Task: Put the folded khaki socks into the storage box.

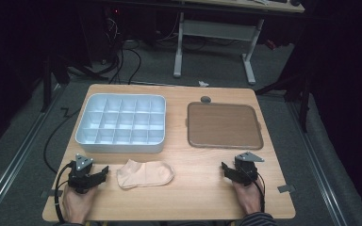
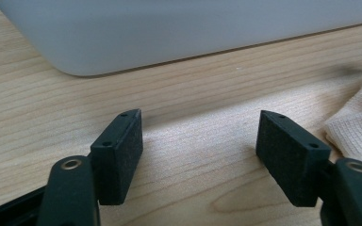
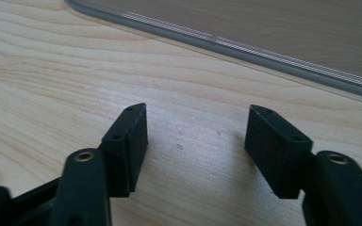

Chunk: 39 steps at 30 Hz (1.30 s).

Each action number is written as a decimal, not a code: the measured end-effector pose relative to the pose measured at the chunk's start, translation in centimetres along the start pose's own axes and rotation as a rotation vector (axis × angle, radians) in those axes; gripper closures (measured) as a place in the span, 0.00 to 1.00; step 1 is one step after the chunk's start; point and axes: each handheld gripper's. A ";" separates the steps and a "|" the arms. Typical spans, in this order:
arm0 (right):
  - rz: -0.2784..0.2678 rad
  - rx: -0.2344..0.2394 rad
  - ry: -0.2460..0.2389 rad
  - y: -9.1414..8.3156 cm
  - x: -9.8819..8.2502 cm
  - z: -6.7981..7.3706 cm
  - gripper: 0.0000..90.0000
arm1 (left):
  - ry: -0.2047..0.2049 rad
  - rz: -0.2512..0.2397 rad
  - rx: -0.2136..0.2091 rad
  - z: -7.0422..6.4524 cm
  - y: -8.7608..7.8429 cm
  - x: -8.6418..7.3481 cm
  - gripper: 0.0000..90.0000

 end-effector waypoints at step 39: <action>-0.064 0.314 -0.053 -3.2 1.8 8.4 0.66 | 0.016 0.032 -0.208 -4.9 -0.3 1.0 0.38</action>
Point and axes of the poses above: each handheld gripper's, and its own axes: y roughly forward along the jaws, x roughly out of its top, z roughly to its left, and after that the axes turned 14 degrees about -x, right-handed
